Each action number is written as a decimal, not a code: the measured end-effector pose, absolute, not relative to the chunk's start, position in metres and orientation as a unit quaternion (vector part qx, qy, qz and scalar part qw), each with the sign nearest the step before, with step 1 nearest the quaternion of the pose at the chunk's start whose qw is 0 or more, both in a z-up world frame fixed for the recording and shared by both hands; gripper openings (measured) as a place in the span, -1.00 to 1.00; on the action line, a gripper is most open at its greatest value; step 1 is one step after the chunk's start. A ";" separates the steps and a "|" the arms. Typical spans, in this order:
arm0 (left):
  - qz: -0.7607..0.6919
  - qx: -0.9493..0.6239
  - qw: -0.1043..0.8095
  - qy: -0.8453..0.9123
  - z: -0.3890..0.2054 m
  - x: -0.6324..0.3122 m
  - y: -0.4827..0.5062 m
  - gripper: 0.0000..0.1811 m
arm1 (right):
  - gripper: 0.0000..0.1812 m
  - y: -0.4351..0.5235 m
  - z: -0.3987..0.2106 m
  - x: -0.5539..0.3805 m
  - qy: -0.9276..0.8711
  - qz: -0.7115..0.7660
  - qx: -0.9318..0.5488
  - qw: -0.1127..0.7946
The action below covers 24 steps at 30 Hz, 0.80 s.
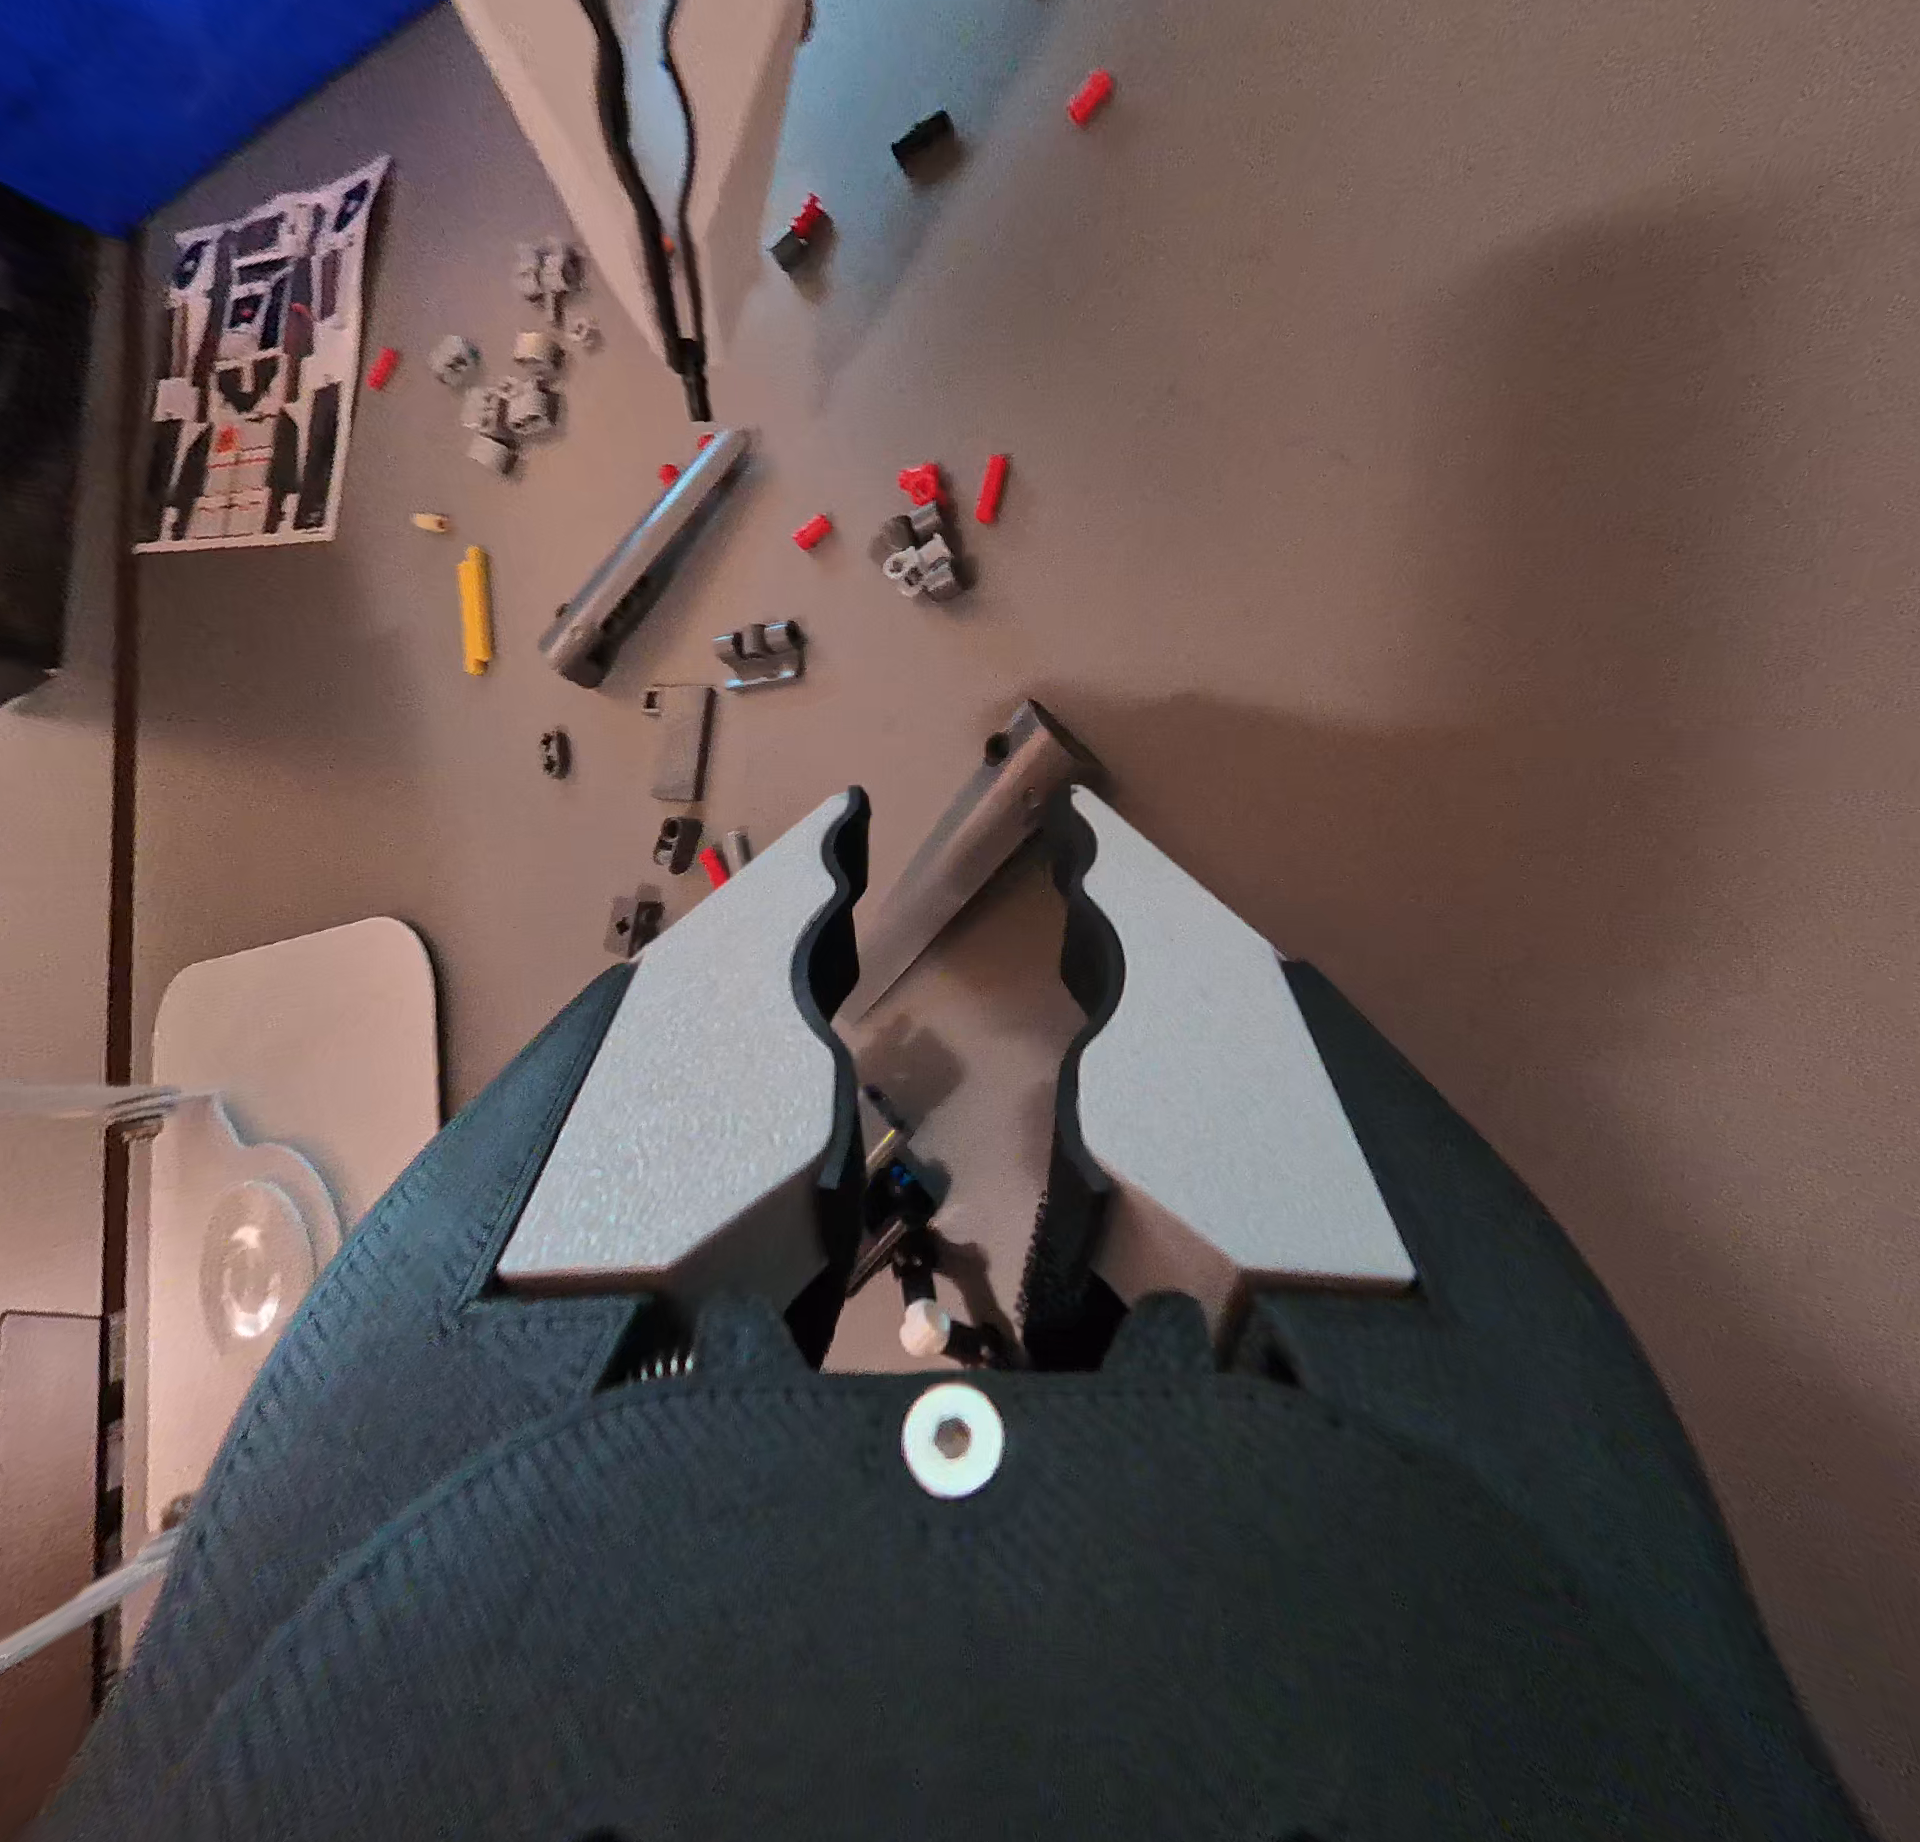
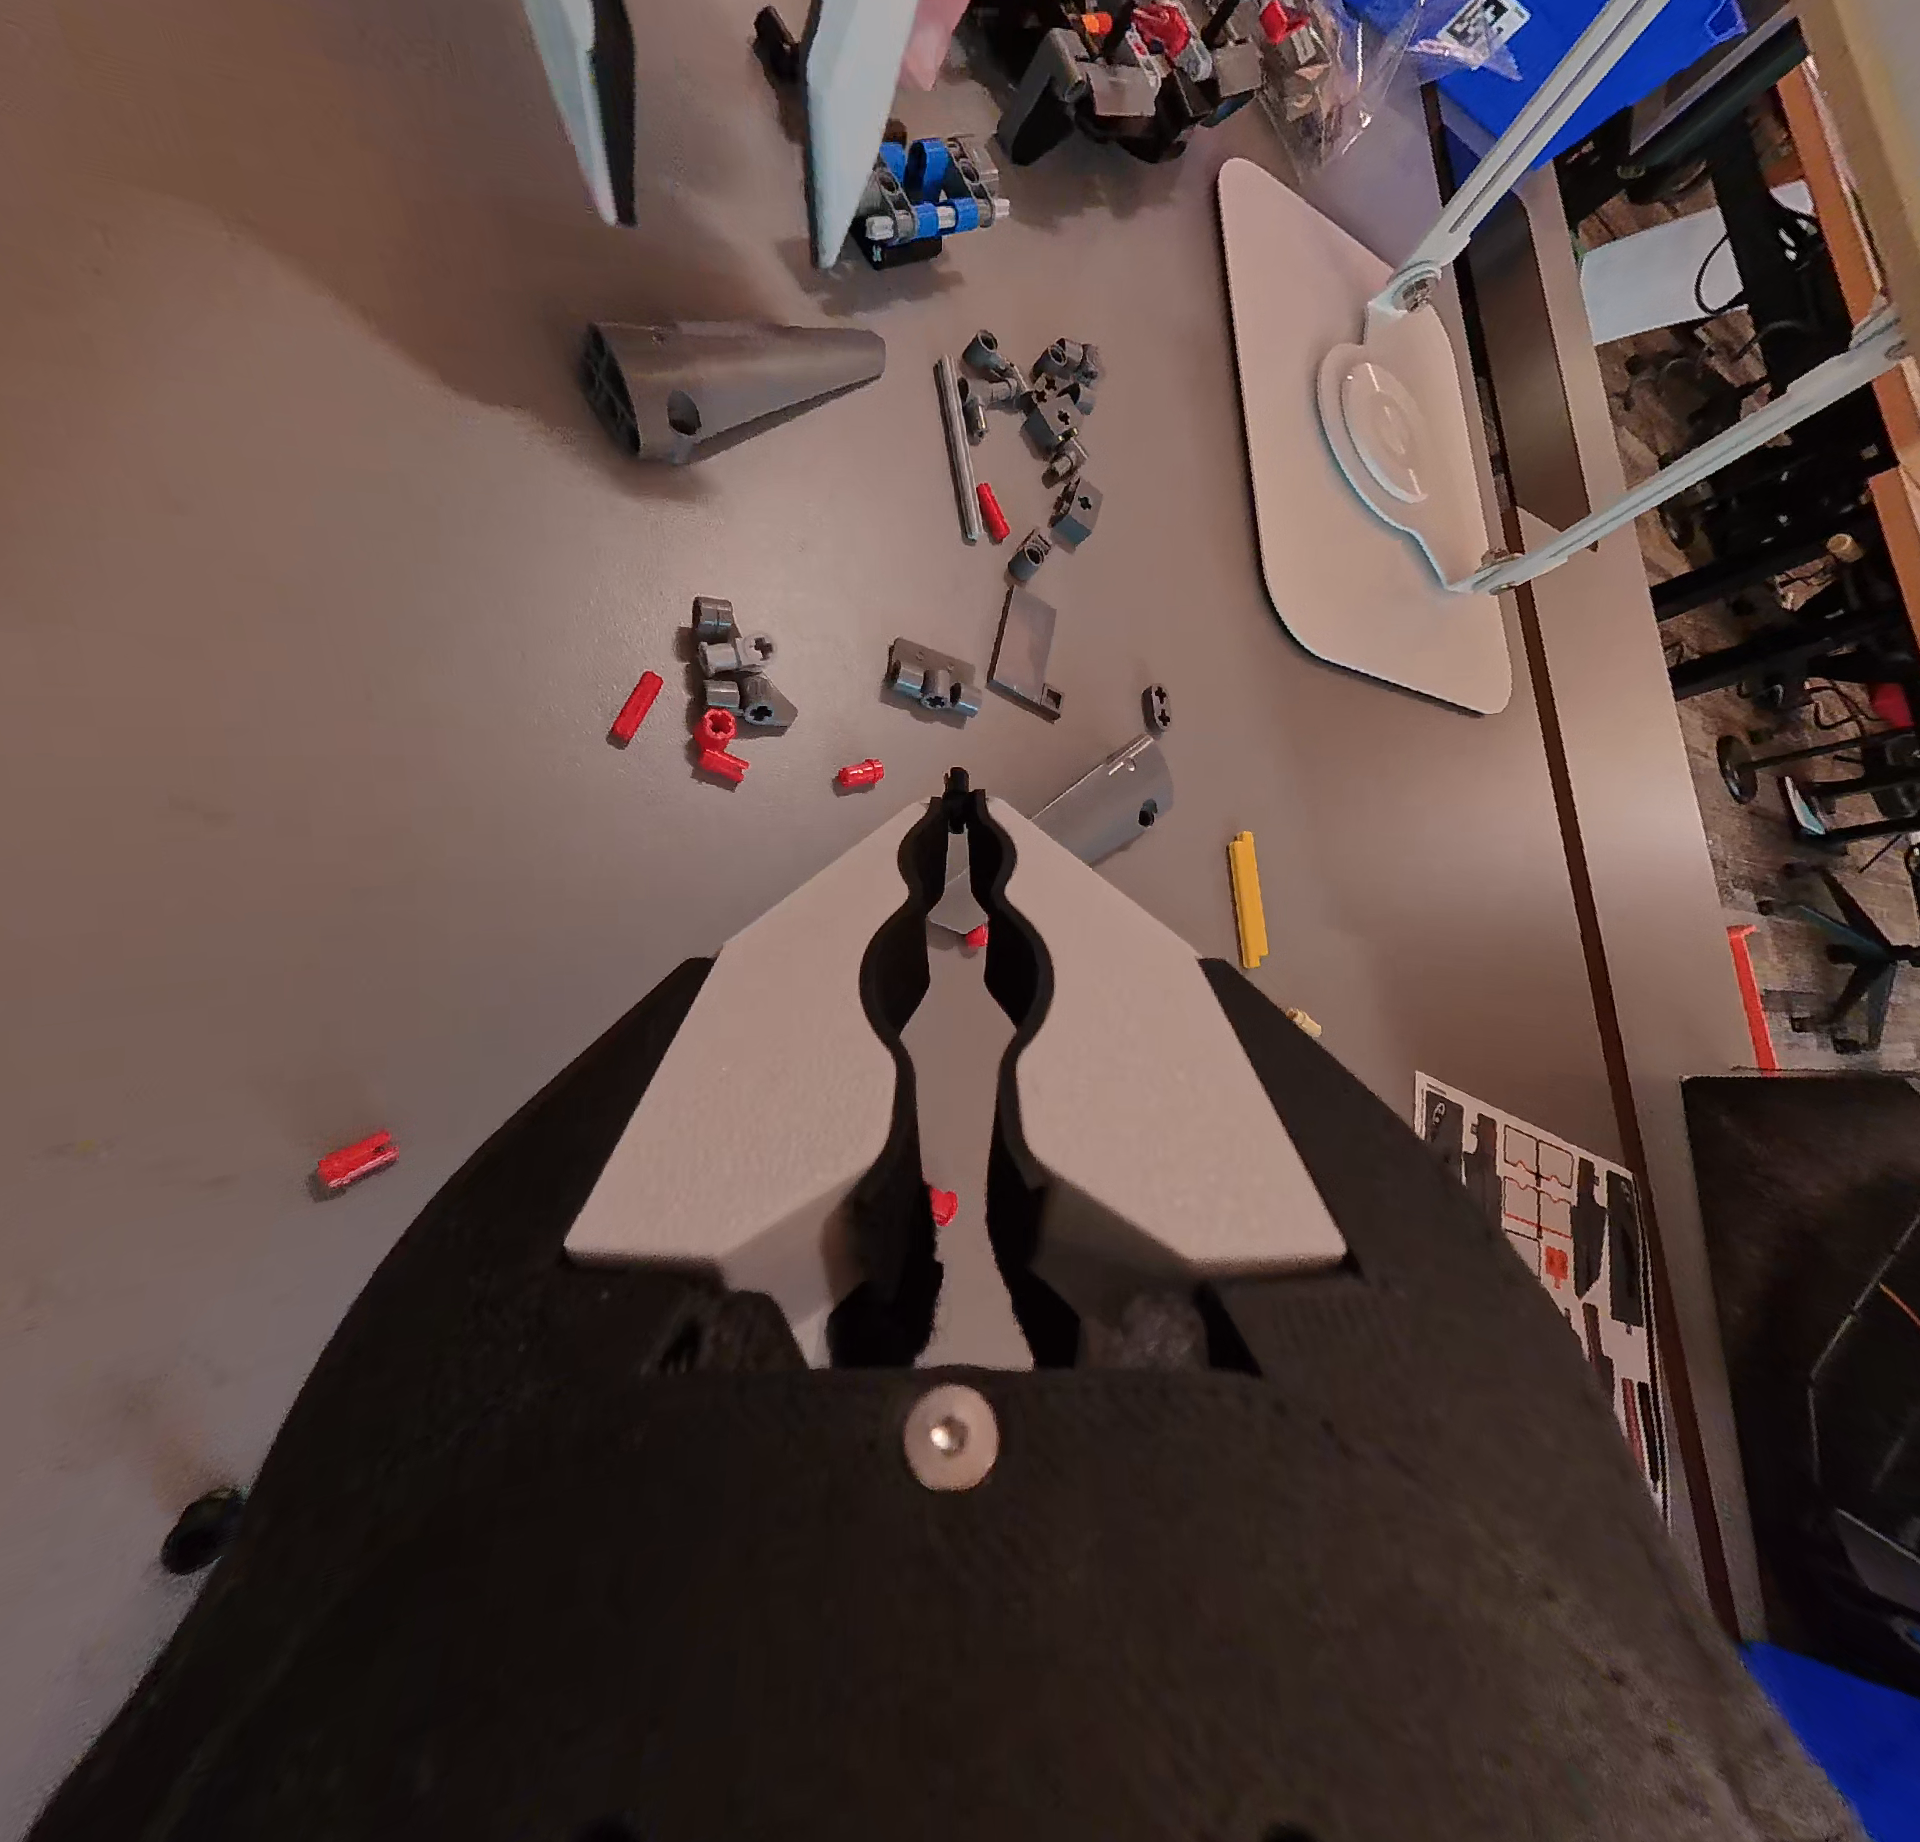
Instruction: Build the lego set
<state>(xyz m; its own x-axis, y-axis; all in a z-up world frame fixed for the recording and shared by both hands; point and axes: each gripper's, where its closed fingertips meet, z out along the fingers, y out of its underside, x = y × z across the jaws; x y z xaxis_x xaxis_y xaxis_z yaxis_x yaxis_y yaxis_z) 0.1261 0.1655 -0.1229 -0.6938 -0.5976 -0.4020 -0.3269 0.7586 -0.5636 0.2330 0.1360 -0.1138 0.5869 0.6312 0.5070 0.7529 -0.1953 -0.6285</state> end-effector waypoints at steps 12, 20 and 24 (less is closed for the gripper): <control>-0.191 -0.253 0.266 0.910 -0.152 0.133 0.153 -0.75 | -0.98 0.134 -0.113 0.231 -0.454 -0.067 -0.768 0.447; -0.205 -0.289 0.279 0.893 -0.152 0.149 0.146 -0.76 | -0.98 0.135 -0.113 0.230 -0.454 -0.066 -0.768 0.448; -0.199 -0.303 0.295 0.884 -0.151 0.156 0.150 -0.77 | -0.98 0.135 -0.112 0.229 -0.455 -0.066 -0.766 0.450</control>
<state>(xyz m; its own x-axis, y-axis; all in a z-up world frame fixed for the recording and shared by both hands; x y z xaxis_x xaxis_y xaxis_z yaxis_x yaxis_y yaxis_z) 0.1565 0.1501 -0.1514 -0.6426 -0.6529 -0.4010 -0.4185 0.7375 -0.5301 0.2288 0.1347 -0.1121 0.5780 0.6367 0.5104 0.7560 -0.1824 -0.6287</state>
